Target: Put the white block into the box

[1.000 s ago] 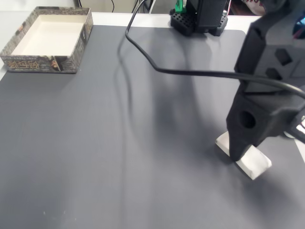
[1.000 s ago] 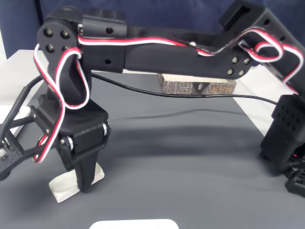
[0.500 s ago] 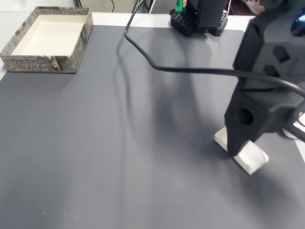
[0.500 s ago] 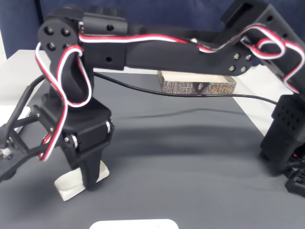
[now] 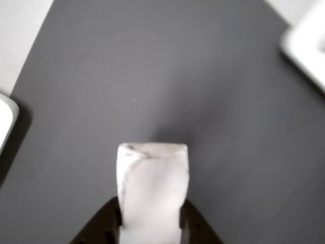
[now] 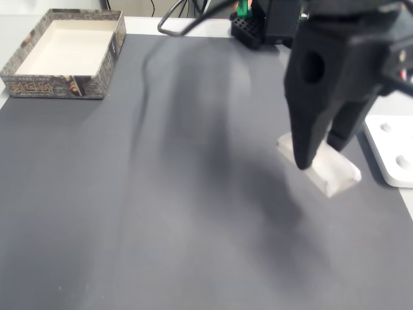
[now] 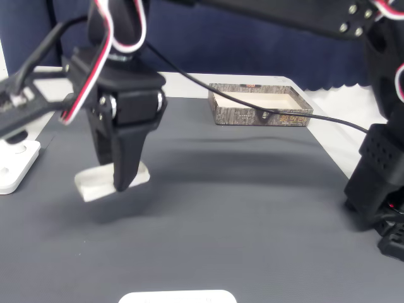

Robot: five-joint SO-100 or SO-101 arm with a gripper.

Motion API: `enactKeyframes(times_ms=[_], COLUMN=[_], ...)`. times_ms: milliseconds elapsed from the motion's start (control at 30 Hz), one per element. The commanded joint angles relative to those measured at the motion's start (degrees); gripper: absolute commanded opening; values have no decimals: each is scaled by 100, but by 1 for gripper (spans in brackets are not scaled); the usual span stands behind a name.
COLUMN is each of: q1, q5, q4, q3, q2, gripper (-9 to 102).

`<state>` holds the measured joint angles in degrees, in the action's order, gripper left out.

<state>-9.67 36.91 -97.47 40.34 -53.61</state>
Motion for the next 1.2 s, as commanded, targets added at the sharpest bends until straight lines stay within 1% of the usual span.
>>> enactKeyframes(times_ms=[0, 233, 367, 800, 1167], q1=[-185, -299, -606, -2795, -4641], q5=[-97, -105, -62, 800, 1705], q4=[-18, -97, -35, 185, 211], q3=[79, 290, 712, 2584, 2777], q2=[-949, -1011, -1327, -2883, -3366], gripper=[-2, -2, -2, -2, -2])
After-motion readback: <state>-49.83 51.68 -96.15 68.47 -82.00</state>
